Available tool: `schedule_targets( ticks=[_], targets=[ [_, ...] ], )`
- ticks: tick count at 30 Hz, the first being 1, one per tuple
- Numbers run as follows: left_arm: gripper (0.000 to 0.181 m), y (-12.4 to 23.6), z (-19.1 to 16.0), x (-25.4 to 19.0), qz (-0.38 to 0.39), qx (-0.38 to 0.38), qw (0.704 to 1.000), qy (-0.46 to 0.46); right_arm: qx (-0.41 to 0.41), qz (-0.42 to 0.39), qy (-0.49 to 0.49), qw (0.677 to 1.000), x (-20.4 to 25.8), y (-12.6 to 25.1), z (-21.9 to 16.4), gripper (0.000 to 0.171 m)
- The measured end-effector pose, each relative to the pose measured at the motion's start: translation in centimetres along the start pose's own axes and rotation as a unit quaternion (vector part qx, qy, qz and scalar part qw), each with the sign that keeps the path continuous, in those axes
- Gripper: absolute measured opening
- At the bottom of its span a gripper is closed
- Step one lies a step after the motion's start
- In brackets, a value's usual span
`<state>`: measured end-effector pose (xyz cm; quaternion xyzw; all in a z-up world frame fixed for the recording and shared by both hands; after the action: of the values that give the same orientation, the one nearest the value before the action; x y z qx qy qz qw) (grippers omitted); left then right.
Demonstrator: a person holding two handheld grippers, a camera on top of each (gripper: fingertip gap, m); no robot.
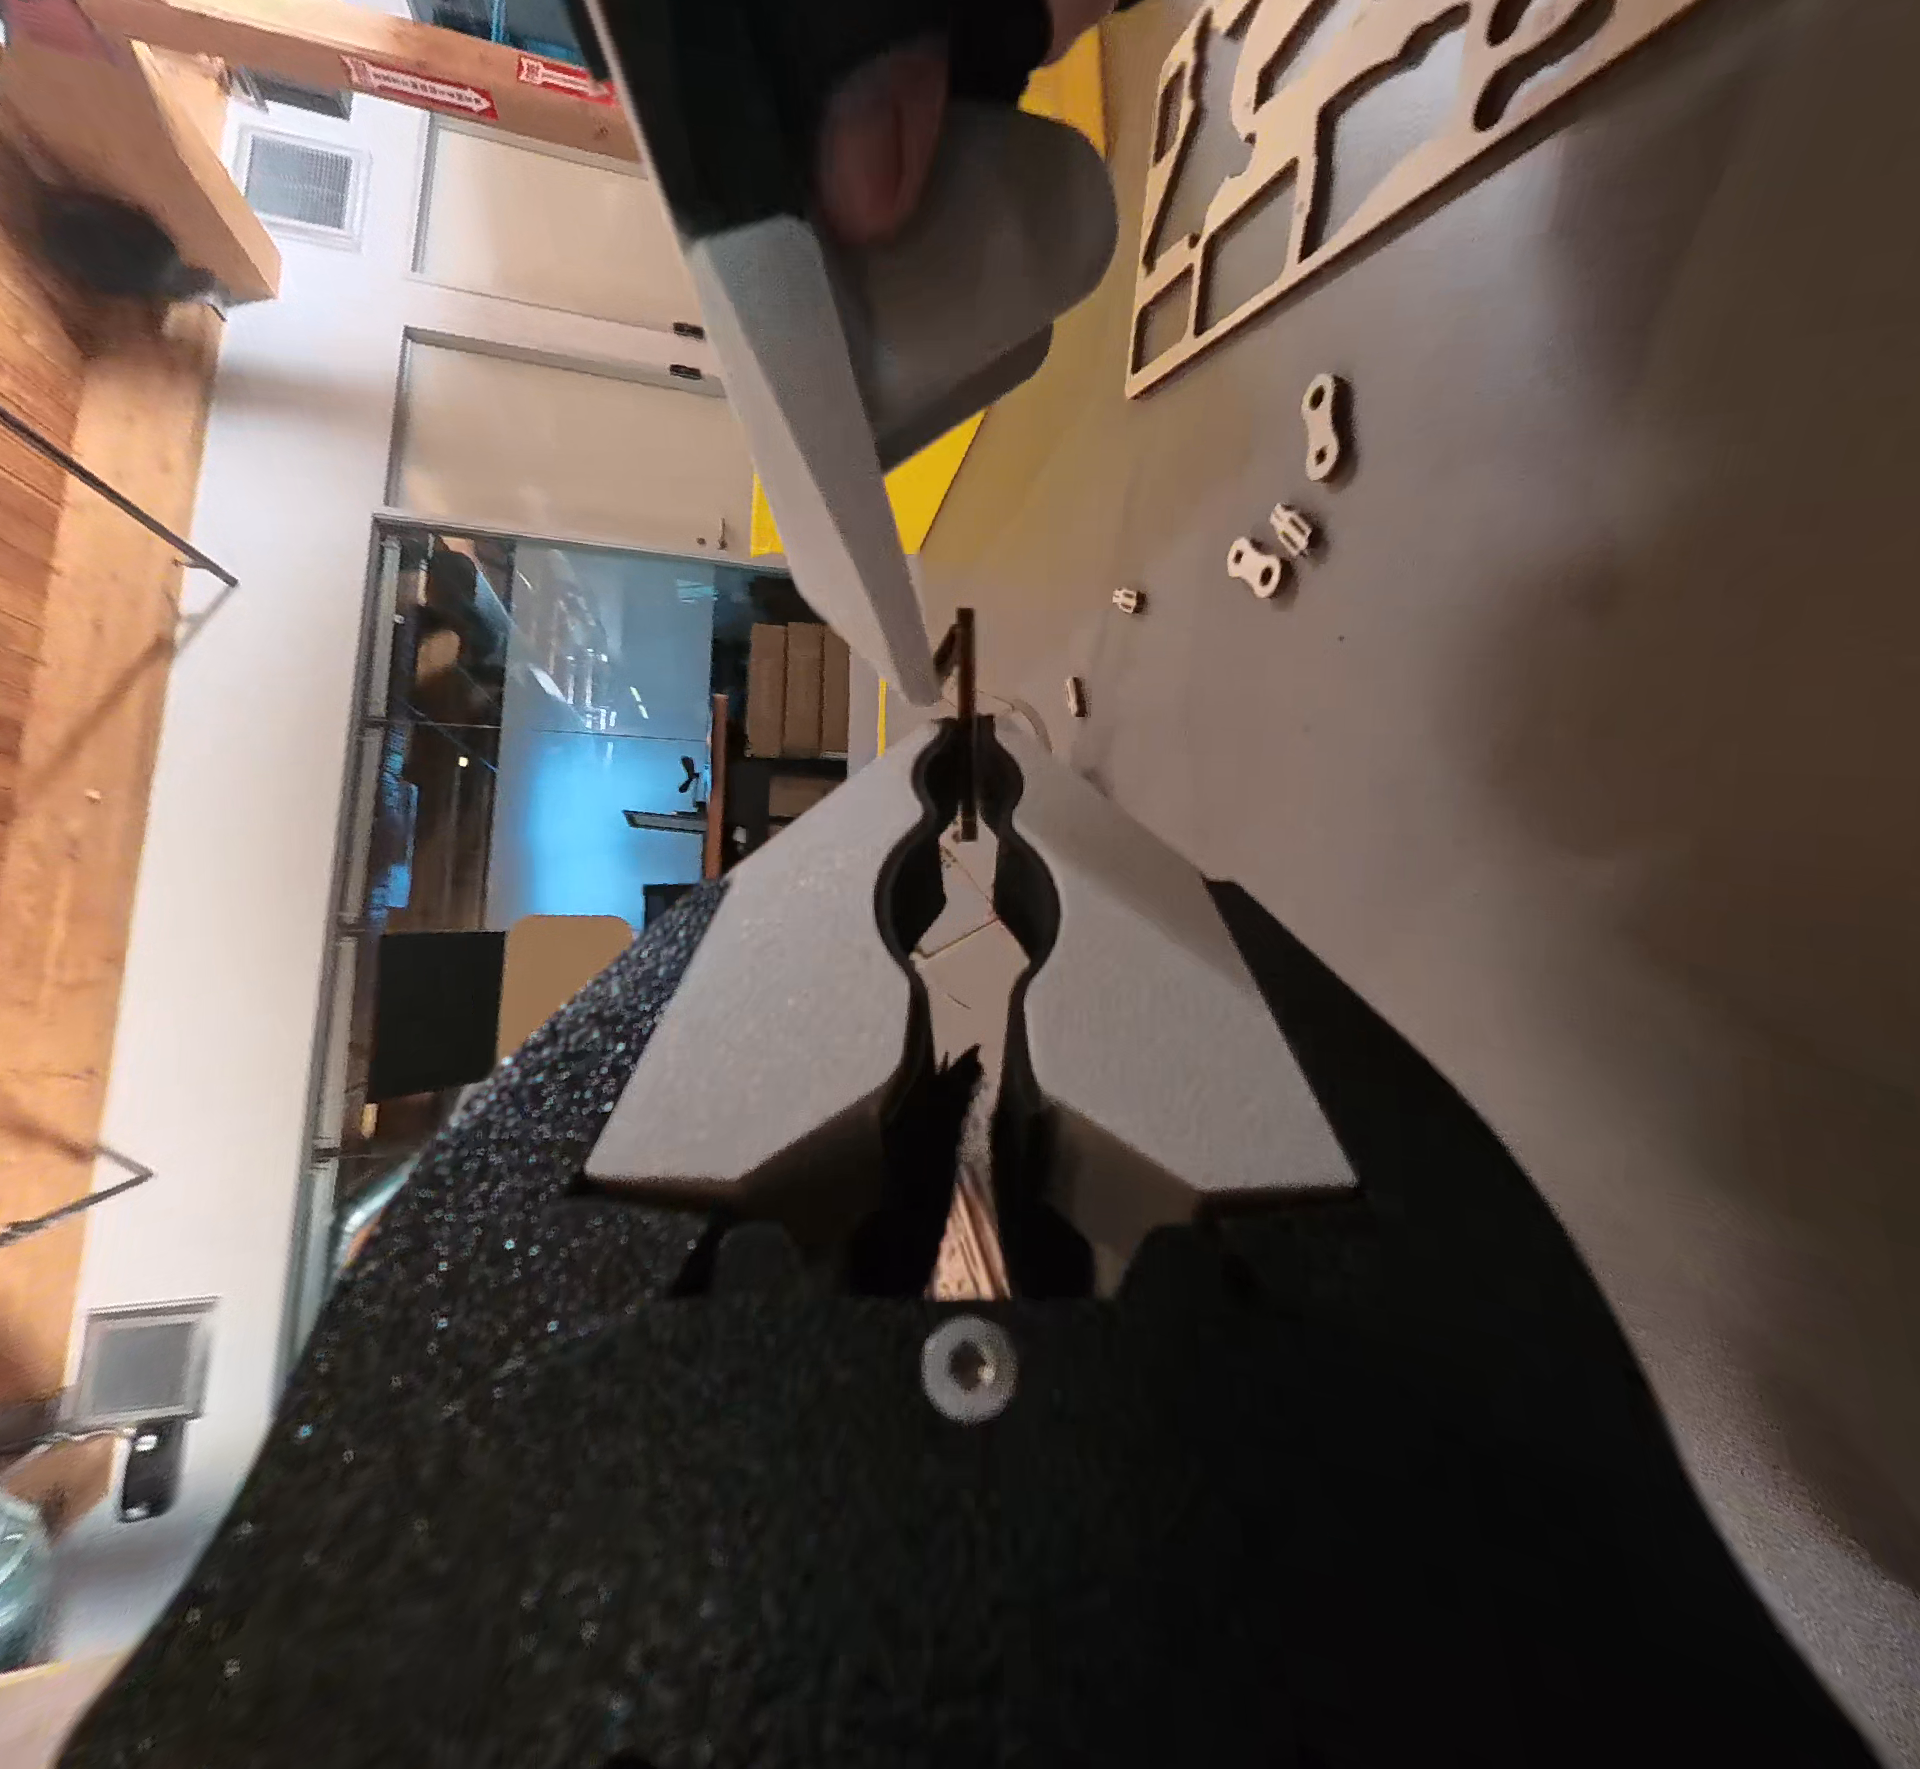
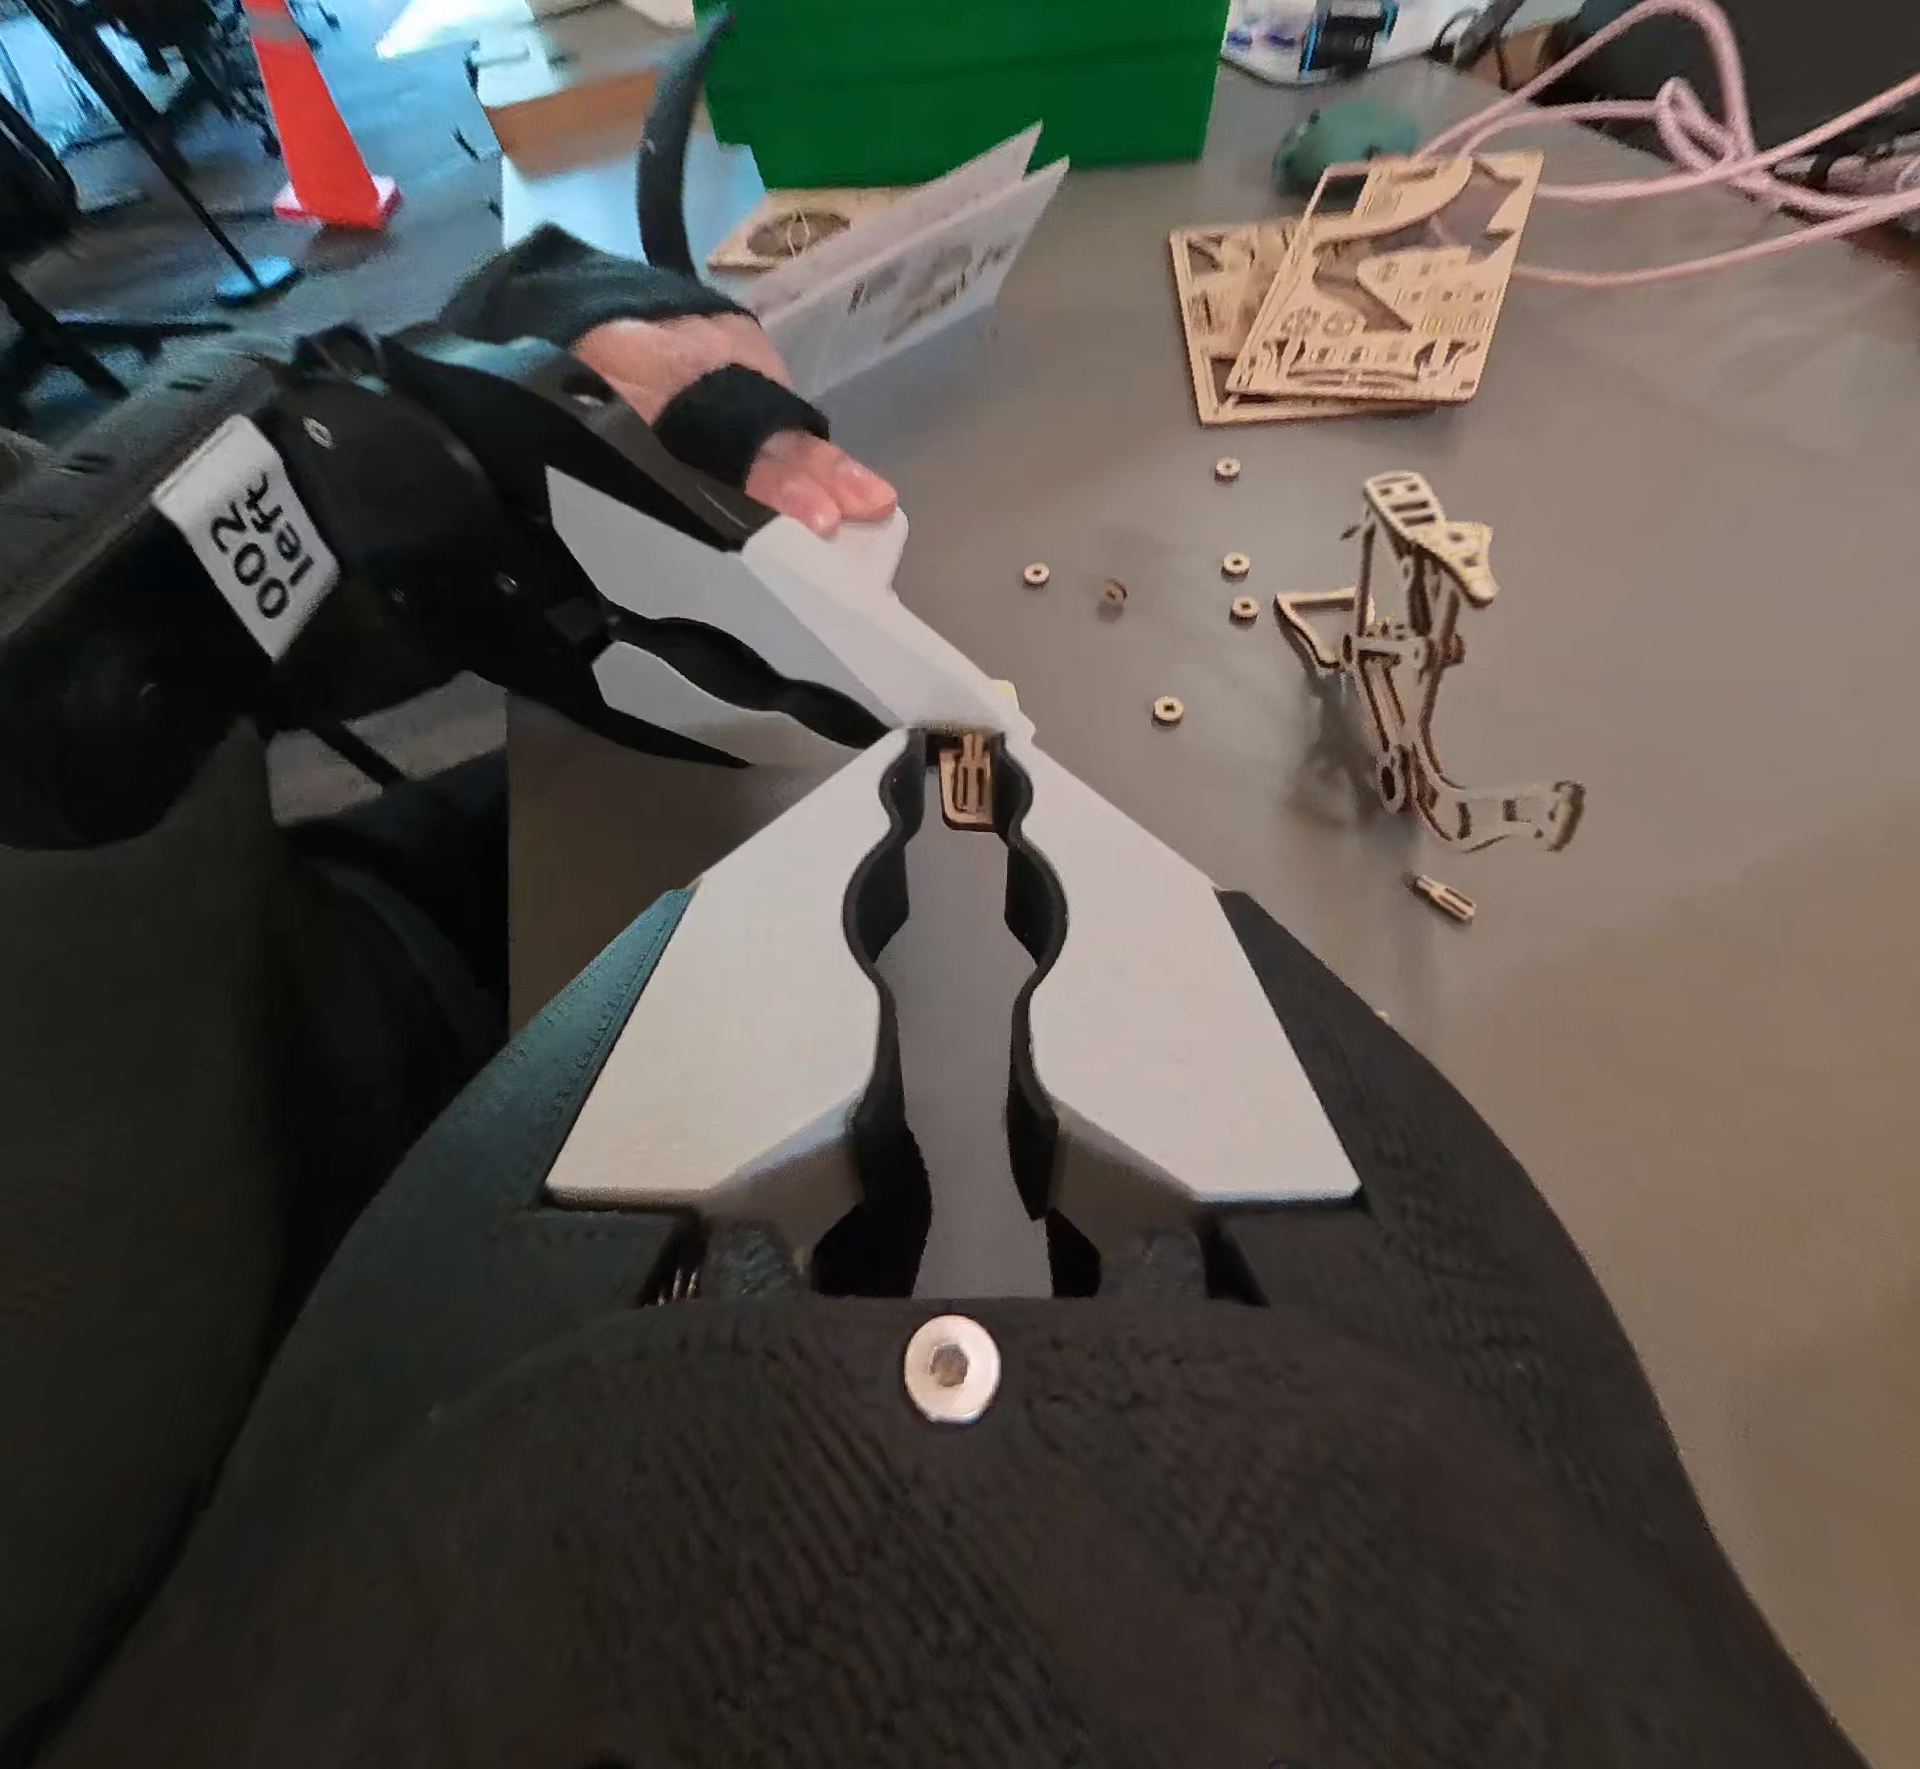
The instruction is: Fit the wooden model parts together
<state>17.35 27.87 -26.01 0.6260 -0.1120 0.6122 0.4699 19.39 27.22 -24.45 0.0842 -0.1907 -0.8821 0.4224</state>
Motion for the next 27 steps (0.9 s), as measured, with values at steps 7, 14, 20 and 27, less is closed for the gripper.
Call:
schedule_targets(
  ticks=[7,14,20,27],
  targets=[
    [0.000,-0.1,0.0,-0.2,0.008,0.012,1.000,-0.022,-0.006,-0.006,0.004,1.000,-0.2,0.1,-0.2,0.003],
    [0.000,-0.3,-0.6,-0.5,-0.003,0.019,1.000,-0.006,-0.121,0.006,-0.129,0.984,-2.5,1.8,1.7,0.003],
    [0.000,-0.8,-1.9,-0.5,-0.013,0.043,0.998,0.043,0.056,-0.096,-0.029,0.993,-6.0,0.8,-2.7,0.003],
    [0.000,-0.9,-2.2,-0.4,-0.007,0.040,0.997,0.070,0.198,-0.127,0.094,0.968,-6.3,-0.9,-6.2,0.027]
  ],
)
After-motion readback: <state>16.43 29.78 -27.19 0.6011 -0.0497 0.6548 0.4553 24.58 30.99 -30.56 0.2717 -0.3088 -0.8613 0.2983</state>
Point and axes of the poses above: each gripper's, where its closed fingertips meet, y back along the fingers, z out of its top, x = y × z across the jaws, the point moved 2 cm from there along y, back along the fingers, and after that the axes turned 15 degrees about -z, right-handed, at the moved point
